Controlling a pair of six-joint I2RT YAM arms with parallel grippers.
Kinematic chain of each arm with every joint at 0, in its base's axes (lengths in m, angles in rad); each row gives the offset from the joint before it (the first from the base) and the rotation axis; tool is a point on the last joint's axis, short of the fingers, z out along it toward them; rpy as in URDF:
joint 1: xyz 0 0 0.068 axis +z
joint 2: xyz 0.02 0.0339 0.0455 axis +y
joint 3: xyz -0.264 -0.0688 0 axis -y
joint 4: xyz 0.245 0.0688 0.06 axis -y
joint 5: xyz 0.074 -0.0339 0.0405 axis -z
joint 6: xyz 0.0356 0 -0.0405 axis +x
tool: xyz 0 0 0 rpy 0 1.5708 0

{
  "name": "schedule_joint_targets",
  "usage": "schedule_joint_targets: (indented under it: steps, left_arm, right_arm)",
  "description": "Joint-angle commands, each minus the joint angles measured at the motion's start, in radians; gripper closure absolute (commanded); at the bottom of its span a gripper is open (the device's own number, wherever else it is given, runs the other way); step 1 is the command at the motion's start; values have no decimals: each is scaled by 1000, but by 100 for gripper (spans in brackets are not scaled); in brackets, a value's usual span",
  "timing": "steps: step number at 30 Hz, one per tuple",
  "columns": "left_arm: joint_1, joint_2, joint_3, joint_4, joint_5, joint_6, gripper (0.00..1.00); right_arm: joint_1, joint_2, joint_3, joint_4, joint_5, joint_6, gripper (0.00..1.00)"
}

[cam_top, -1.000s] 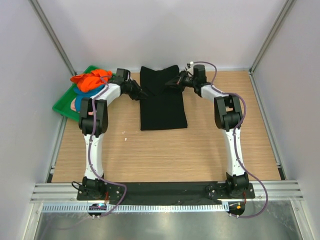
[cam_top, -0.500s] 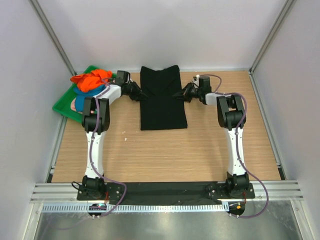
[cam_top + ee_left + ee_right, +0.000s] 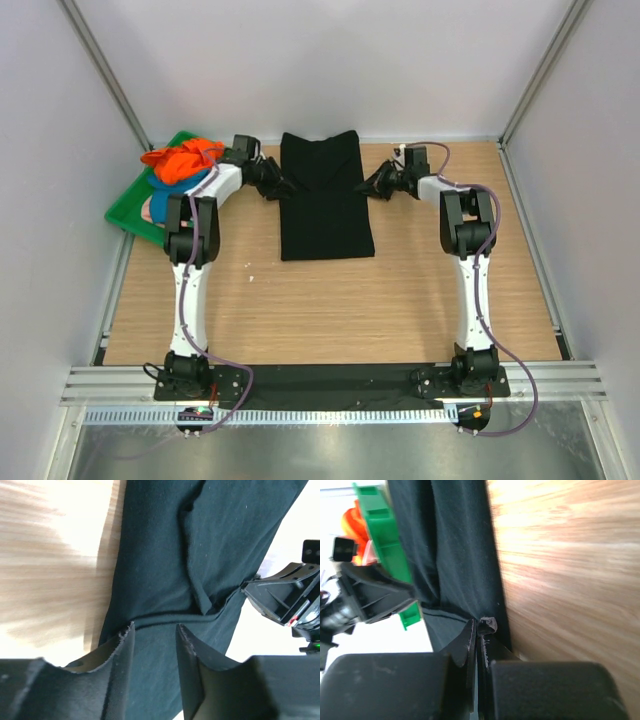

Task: Fold and stack the t-shirts
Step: Fold the tshirt

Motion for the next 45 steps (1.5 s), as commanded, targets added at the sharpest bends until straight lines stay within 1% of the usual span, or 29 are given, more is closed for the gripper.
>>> schedule_joint_targets:
  steps: [1, 2, 3, 4, 6, 7, 8, 9, 10, 11, 12, 13, 15, 17, 19, 21, 22, 24, 26, 28, 32, 37, 39, 40, 41, 42, 43, 44, 45]
  left_arm:
    - [18, -98, 59, -111, -9, 56, 59]
    - [23, -109, 81, -152, -3, 72, 58]
    - [29, -126, 78, -162, 5, 76, 58]
    - [30, -162, 66, -168, 6, 79, 58]
    - [29, -207, -8, -168, 20, 81, 58]
    - [23, -225, -35, -162, 32, 78, 59]
    - [18, -271, -69, -154, 54, 73, 62]
    - [9, -293, -151, -127, 61, 67, 64]
    - [-11, -320, -196, -105, 69, 58, 75]
    - [-25, -360, -248, -72, 84, 50, 81]
    - [-35, -379, -334, -13, 104, 29, 85]
    - [-57, -393, -380, 21, 112, 18, 89]
    - [-75, -408, -442, 70, 130, 0, 92]
    - [-98, -404, -497, 120, 141, -10, 98]
    - [-106, -394, -535, 165, 158, -16, 100]
    - [-109, -388, -571, 206, 172, -32, 100]
    - [-109, -375, -607, 251, 196, -51, 100]
    - [-109, -362, -640, 277, 210, -63, 100]
    - [-108, -354, -695, 297, 207, -57, 100]
    - [-102, -357, -733, 300, 197, -46, 100]
    - [-91, -376, -807, 308, 181, -40, 100]
    - [-74, -370, -838, 220, 134, 32, 100]
    - [-75, -394, -833, 178, 97, 67, 100]
    - [-75, -405, -827, 138, 91, 101, 100]
    - [-74, -417, -821, 115, 88, 115, 100]
    - [-75, -449, -816, 96, 86, 128, 100]
    - [-75, -466, -806, 63, 89, 139, 99]
    - [-77, -483, -798, 50, 98, 139, 97]
    - [-80, -508, -790, 42, 109, 135, 96]
  right_arm:
    - [-18, -99, 85, -242, 76, -147, 96]
    - [-29, -127, 86, -311, 102, -159, 96]
    - [-41, -163, 61, -312, 129, -141, 96]
    - [-61, -228, -1, -278, 129, -126, 96]
    - [-62, -283, -35, -296, 124, -130, 95]
    - [-46, -299, -45, -315, 94, -159, 94]
    - [-35, -331, -72, -351, 80, -173, 93]
    - [-17, -346, -92, -362, 68, -188, 93]
    - [18, -366, -150, -361, 43, -211, 93]
    - [42, -394, -181, -353, 34, -219, 93]
    - [62, -406, -213, -340, 25, -219, 94]
    - [104, -414, -271, -295, -13, -207, 96]
    - [141, -415, -315, -252, -47, -196, 99]
    - [193, -406, -361, -180, -89, -184, 99]
    - [215, -363, -385, -107, -120, -153, 98]
    - [226, -319, -414, 0, -181, -55, 99]
    - [224, -310, -451, 101, -193, -28, 98]
    - [223, -288, -471, 139, -224, 5, 98]
    - [223, -264, -494, 138, -238, -12, 98]
    - [214, -253, -520, 92, -241, -67, 99]
    - [183, -273, -605, 98, -233, -93, 99]
    - [126, -337, -701, 105, -221, -98, 98]
    - [90, -392, -720, 70, -200, -125, 99]
    - [79, -412, -727, -9, -183, -148, 98]
    - [53, -430, -721, -78, -137, -217, 98]
    - [42, -466, -712, -144, -115, -249, 99]
    - [36, -483, -697, -248, -98, -279, 99]
    - [30, -500, -686, -290, -74, -335, 99]
    - [30, -533, -677, -322, -69, -351, 99]
